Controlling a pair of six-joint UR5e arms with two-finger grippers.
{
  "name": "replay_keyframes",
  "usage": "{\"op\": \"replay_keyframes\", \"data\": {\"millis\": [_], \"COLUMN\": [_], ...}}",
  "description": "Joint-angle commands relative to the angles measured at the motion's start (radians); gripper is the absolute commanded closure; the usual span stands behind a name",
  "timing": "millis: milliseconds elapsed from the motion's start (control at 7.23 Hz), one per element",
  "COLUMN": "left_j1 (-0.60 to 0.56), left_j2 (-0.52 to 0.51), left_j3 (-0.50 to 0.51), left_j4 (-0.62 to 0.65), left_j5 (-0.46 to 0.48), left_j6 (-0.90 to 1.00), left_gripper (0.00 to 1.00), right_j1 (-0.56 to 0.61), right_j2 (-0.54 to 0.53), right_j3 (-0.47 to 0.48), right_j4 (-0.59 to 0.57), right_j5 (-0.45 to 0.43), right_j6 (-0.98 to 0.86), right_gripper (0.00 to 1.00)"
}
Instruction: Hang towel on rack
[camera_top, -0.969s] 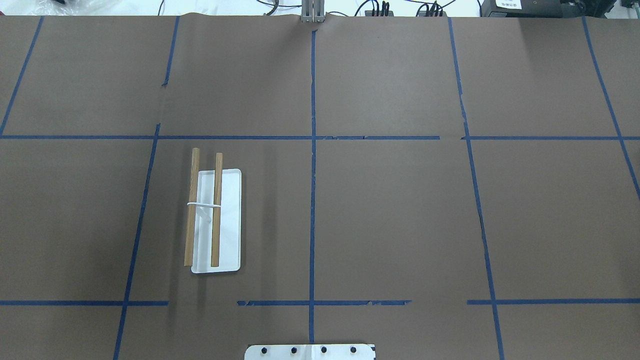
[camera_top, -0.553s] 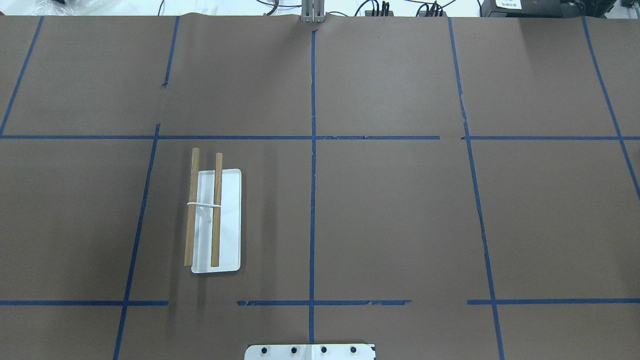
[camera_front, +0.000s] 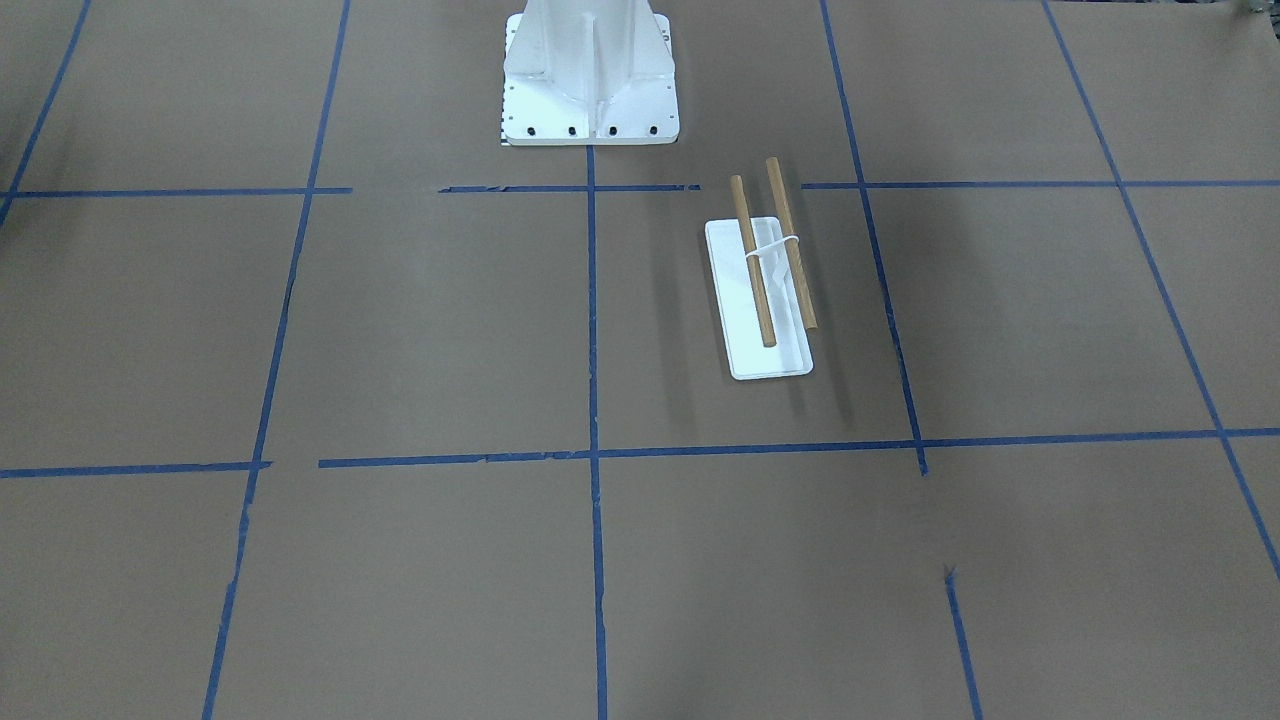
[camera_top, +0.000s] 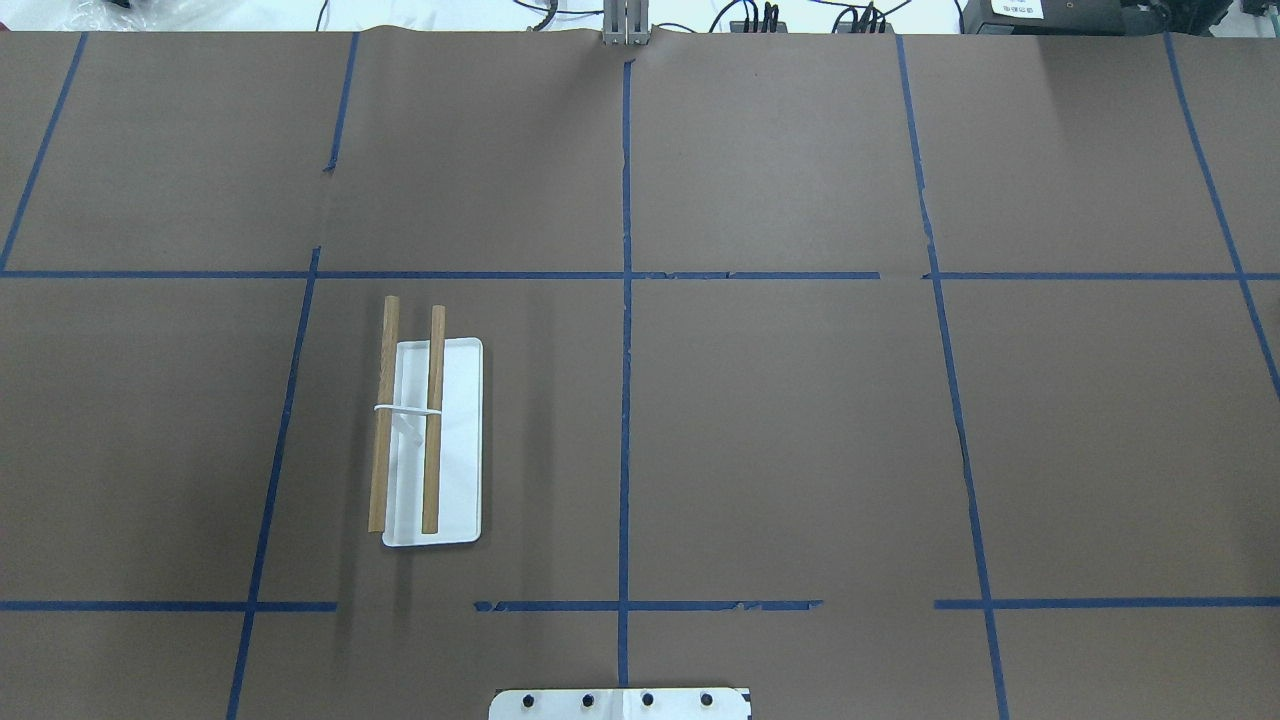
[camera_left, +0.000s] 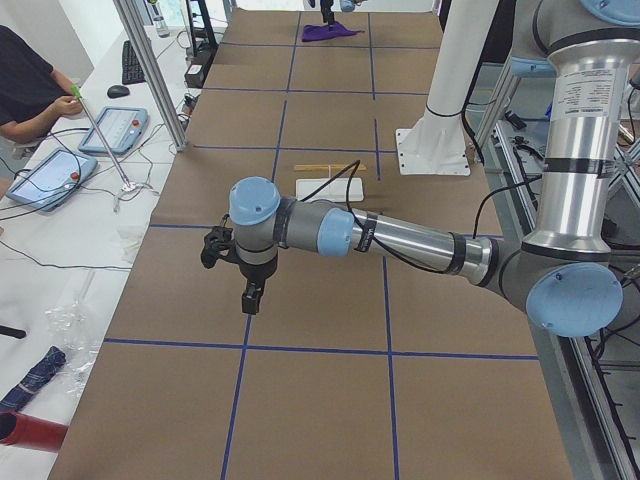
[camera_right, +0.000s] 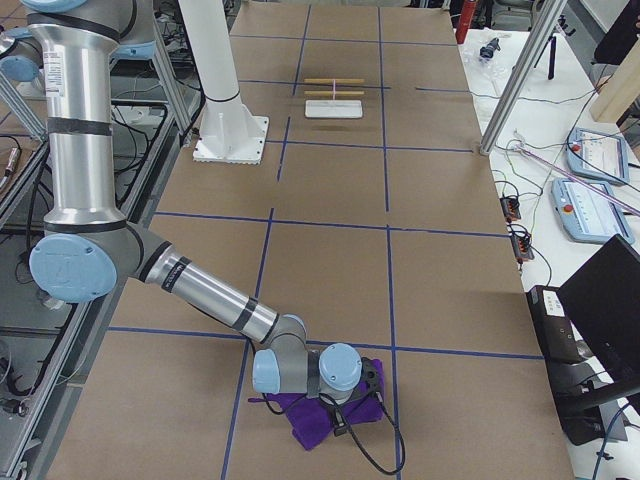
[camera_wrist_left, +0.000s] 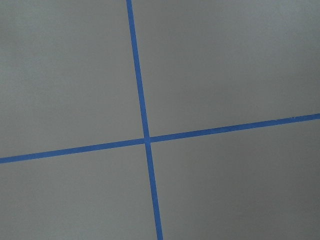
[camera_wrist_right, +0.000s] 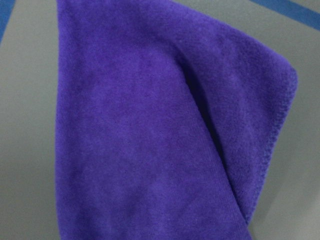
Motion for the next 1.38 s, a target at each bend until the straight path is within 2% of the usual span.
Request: {"op": "replay_keyframes", "data": {"millis": [0,553,692,830,969,1107,1245], "left_j1": [0.000,0.000,0.000,0.000,0.000,0.000,0.000], "left_j2": [-0.002,-0.013,-0.015,-0.015,-0.015,-0.015,-0.015], "left_j3": [0.001,0.006,0.007,0.006,0.006,0.007,0.007], "left_j4": [0.000,0.000,0.000,0.000,0.000,0.000,0.000], "left_j5": [0.000,0.000,0.001,0.001,0.000,0.001,0.001], "left_j6": [0.000,0.000,0.000,0.000,0.000,0.000,0.000], "left_gripper": [0.00,0.00,0.00,0.00,0.00,0.00,0.00], "right_j1": [-0.009,-0.021,-0.021,-0.021,-0.021,-0.021,-0.021], "right_j2": [0.008,0.011,0.011,0.011,0.011,0.011,0.013], "right_j3": [-0.012,-0.029,-0.029,-0.029,-0.027,-0.027,-0.024], "right_j4": [0.000,0.000,0.000,0.000,0.000,0.000,0.000], "right_j5": [-0.002,-0.002,0.000,0.000,0.002,0.003,0.005], "right_j6": [-0.001,-0.001,0.001,-0.001,-0.001,-0.001,-0.001], "right_gripper": [0.00,0.00,0.13,0.47,0.75,0.98,1.00]}}
